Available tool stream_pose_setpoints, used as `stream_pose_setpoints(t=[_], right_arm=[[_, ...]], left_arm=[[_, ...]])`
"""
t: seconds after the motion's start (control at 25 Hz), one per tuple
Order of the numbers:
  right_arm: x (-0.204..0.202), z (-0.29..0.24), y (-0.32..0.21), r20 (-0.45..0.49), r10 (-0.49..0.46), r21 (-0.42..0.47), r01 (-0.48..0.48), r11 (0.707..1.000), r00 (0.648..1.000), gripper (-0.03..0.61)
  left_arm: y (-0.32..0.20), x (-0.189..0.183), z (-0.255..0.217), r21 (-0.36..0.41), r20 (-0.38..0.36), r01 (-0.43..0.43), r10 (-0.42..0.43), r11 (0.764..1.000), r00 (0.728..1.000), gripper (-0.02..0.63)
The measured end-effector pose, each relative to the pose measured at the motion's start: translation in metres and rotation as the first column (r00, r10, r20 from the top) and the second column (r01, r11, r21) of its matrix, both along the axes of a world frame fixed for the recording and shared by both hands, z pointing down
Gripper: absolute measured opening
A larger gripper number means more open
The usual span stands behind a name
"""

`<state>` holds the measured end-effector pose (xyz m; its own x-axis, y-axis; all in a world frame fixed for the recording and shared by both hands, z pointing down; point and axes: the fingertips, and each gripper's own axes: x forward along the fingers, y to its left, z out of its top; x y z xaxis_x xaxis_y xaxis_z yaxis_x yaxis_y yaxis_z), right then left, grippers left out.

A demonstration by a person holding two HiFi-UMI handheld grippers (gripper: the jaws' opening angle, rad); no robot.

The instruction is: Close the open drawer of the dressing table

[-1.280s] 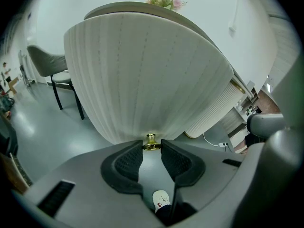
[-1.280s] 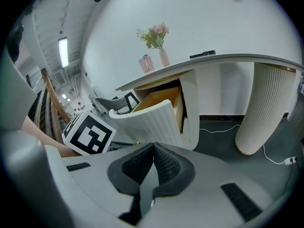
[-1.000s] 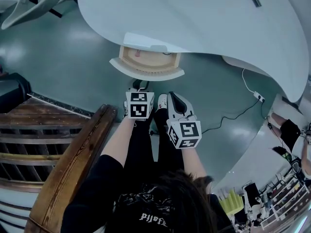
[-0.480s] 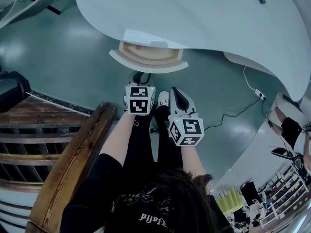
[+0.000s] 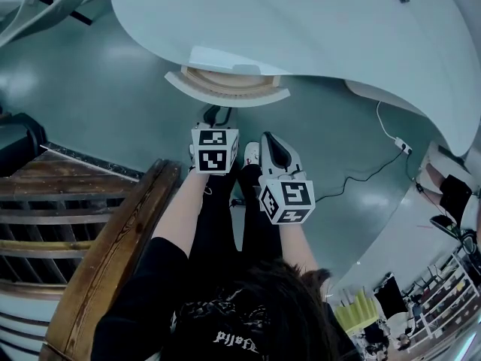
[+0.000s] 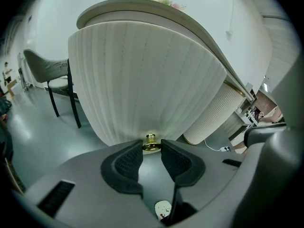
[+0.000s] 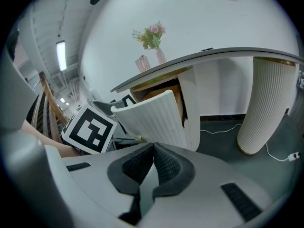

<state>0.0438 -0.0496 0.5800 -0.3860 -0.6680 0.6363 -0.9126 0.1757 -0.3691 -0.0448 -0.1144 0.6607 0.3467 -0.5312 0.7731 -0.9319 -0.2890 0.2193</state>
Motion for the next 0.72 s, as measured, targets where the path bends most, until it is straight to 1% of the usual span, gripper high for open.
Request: stream_pose_setpoints(t=[0.16,0.72], right_arm=[[0.006,0.004,-0.003,0.001,0.012,0.002,-0.012,1.0,1.0,0.026],[0.008,0.012,-0.013,0.006,0.03,0.011,-0.03,0.999,1.0,0.026]], left_arm=[[-0.004,0.004,0.001,0.007,-0.002,-0.004,0.004,1.0,1.0,0.135],[-0.019,0.005,0.001,0.037,0.0,-0.016,0.016,0.999,1.0,0.135]])
